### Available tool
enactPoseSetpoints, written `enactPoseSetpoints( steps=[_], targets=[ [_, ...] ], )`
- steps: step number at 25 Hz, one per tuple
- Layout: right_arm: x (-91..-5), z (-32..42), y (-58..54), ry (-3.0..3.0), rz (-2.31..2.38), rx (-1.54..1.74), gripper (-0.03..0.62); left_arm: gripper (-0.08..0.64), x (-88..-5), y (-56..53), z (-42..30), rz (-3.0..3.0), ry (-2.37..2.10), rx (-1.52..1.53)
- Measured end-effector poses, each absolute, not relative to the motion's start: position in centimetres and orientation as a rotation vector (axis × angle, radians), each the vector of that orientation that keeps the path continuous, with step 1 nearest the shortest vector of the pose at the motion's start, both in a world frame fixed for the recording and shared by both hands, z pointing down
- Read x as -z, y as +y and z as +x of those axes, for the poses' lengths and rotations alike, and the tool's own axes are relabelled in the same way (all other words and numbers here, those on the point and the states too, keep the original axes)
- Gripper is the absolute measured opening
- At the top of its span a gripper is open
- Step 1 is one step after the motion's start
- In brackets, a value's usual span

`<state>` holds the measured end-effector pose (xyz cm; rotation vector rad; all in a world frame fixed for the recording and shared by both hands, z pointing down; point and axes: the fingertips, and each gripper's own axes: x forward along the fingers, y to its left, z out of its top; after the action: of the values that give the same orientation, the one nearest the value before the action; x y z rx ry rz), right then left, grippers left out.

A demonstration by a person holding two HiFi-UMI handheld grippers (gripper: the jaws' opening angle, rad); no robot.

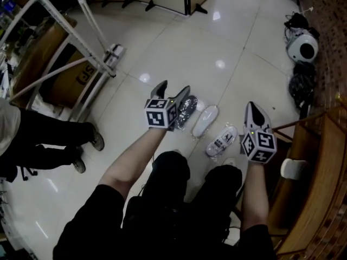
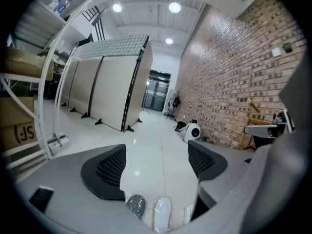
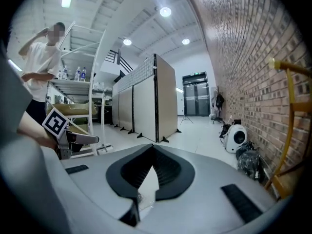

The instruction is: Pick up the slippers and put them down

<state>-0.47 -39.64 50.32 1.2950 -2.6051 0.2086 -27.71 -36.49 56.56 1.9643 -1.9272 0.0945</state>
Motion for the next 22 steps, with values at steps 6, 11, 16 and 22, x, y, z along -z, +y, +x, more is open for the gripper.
enactPoseSetpoints(
  steps=[6,11,16,22],
  targets=[
    [-39.9,0.7,-36.3,-2.651,1.396,-0.107,0.009,0.320,-42.6,-33.3,-26.3,2.176,-1.997,-0.042],
    [-34.4,1.0,-32.3,-2.706,1.442,-0.039,0.008,0.100,-35.4,-29.3,-25.0,2.285,-2.017,0.036],
    [-32.0,3.2,-26.2,-2.734,1.487,0.008,0.009,0.003,-33.1,-23.3,-22.6,2.331,-1.999,0.100],
    [-31.5,4.9,-17.0,-2.741,1.506,0.018,0.009,0.003,-31.9,-14.3,-20.2,2.387,-1.964,0.162]
  ],
)
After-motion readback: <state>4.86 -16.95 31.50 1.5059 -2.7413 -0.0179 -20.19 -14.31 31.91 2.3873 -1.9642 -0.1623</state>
